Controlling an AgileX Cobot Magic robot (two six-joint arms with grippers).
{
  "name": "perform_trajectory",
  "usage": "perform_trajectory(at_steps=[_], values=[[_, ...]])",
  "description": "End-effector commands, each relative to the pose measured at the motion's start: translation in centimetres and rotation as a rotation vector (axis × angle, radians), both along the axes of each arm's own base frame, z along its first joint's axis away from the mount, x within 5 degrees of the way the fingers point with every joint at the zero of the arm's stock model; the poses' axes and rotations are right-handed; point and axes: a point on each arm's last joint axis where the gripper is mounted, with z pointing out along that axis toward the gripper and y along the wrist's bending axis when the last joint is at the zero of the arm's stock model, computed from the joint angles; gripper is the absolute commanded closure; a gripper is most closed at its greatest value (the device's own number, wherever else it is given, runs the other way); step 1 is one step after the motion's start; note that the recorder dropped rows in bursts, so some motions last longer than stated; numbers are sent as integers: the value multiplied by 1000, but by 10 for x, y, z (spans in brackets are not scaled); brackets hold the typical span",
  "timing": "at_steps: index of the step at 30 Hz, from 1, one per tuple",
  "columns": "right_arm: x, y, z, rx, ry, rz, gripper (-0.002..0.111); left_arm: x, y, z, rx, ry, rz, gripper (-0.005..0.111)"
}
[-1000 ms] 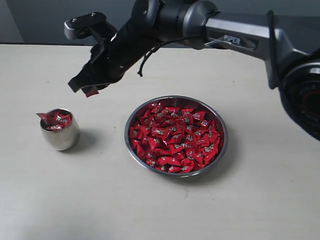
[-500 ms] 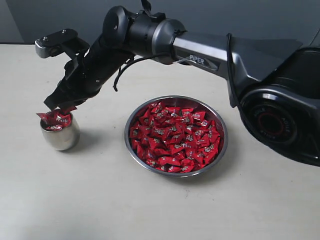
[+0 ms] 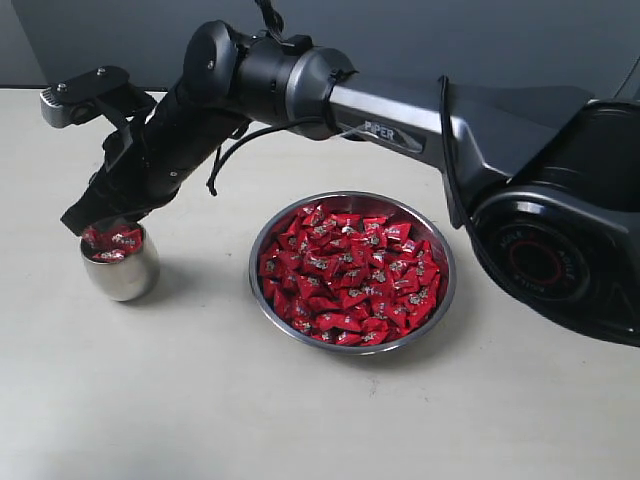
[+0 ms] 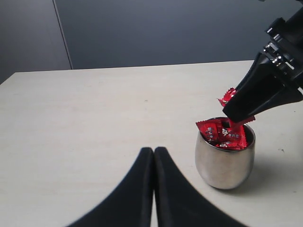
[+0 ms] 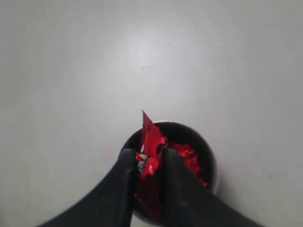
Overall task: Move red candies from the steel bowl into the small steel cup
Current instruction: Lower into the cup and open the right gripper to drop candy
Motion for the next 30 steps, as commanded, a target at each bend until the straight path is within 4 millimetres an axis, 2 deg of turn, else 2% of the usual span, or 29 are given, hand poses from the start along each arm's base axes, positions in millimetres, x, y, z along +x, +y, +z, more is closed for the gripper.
perform_trajectory(at_steps=[1,5,17,19,24,26,30], values=[[1,2,-4,2,-4,4,109,0,0,-1,-4,-3,1,106],[-2,5,-15,-19,13,14,109,0,0,-1,-4,-3,1,106],[0,5,-14,-14,-20,6,107,0,0,-1,-4,-3,1,106],[0,5,-14,-15,-21,7,99,0,0,-1,-4,-3,1,106],[1,5,-14,-8,-28,-1,65,0,0,-1,-4,-3,1,106],[2,5,-14,-5,-31,-3,60,0,0,-1,-4,-3,1,106],[2,6,-14,-1,-35,-7,61,0,0,-1,-4,-3,1,106]])
